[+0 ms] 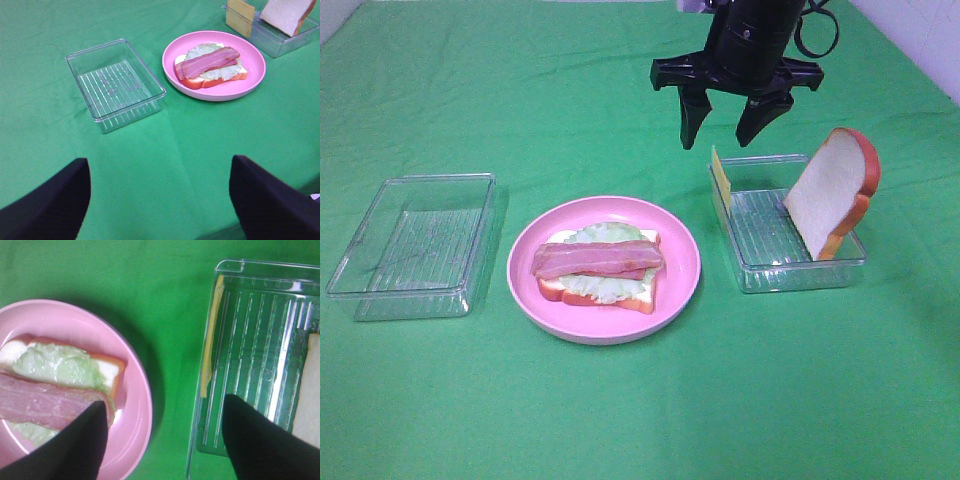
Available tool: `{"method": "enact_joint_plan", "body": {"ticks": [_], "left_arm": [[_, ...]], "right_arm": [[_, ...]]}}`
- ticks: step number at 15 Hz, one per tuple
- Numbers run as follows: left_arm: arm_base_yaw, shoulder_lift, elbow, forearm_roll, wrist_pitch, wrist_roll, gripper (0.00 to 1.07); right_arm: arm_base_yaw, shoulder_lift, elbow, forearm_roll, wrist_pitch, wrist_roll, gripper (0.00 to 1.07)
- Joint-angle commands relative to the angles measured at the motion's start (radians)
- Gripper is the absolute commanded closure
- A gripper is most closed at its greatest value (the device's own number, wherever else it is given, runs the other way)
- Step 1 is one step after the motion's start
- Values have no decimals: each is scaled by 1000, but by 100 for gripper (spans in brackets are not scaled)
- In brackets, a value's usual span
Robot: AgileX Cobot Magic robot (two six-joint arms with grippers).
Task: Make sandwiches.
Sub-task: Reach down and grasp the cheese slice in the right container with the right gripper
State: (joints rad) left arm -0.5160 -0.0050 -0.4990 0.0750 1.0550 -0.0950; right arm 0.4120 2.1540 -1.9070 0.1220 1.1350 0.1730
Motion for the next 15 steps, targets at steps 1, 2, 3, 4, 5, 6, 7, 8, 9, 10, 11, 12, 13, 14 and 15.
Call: {"method": "enact_joint_plan", "body": {"ticks": [1,2,3,4,5,6,7,8,9,10,11,12,13,14,15], "left_arm": [[-2,-20,1,2,-10,-1,33],[-2,-20,1,2,-10,-1,33],[-2,-20,1,2,-10,-1,33],[-2,-20,1,2,-10,-1,33],[-2,-20,1,2,-10,-1,33],[-2,-20,1,2,-10,-1,33],[-2,-20,1,2,-10,-1,33],[-2,-20,1,2,-10,-1,33],[-2,-20,1,2,-10,-1,33],[-2,-20,1,2,-10,-1,33],[-2,-20,1,2,-10,-1,33],[-2,-20,1,2,-10,-1,33],[-2,-20,1,2,-10,-1,33],[-2,-20,1,2,-10,-1,33],[-2,-20,1,2,-10,-1,33]], "right_arm": [[-12,45,-11,15,-45,-31,45],[-10,59,-13,17,-64,-40,45],[-10,72,-13,10,-80,-40,45],[-10,83,-13,-10,-91,-33,45],[-10,92,-14,-25,-98,-15,45],[-10,97,-14,-32,-98,-13,45],[-10,107,-14,-48,-96,-13,47],[-10,117,-14,-61,-92,-13,49],[-10,125,-14,-63,-89,-14,52],[-10,128,-14,-63,-88,-21,64],[-10,128,-14,-68,-85,-21,73],[-10,128,-14,-79,-82,-21,82],[-10,128,-14,-88,-81,-21,85],[-10,128,-14,-95,-79,-21,91],[-10,128,-14,-107,-76,-21,97]]}}
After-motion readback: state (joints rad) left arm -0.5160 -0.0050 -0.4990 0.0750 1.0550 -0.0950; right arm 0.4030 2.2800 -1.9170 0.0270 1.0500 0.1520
